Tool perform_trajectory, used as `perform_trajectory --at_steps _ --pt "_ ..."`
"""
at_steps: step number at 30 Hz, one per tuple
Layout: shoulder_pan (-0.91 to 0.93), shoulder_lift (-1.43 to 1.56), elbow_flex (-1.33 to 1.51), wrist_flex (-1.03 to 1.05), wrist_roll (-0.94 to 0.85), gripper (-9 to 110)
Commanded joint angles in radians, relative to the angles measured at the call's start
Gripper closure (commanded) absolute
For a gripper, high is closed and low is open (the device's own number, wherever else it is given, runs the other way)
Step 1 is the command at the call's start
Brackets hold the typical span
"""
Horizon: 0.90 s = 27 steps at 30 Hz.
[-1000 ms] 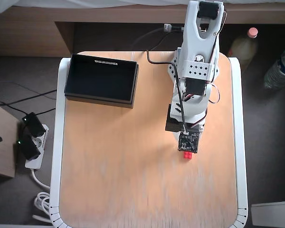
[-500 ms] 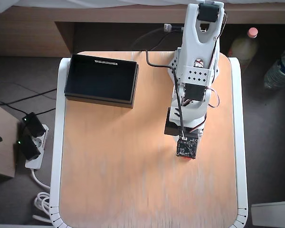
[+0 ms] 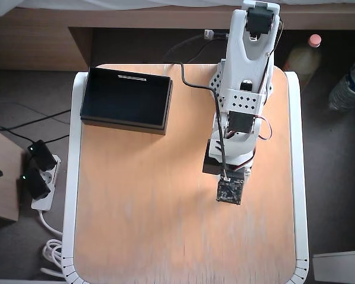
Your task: Grasp a lego block and put it in the bin.
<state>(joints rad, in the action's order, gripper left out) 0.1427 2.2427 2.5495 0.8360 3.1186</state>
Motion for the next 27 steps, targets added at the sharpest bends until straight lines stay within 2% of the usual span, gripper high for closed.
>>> perform_trajectory --at_steps 1,27 --pt "0.009 0.000 -0.123 -0.025 -0.005 85" --pt "-0.066 0.008 -0.120 -0.035 -0.031 83"
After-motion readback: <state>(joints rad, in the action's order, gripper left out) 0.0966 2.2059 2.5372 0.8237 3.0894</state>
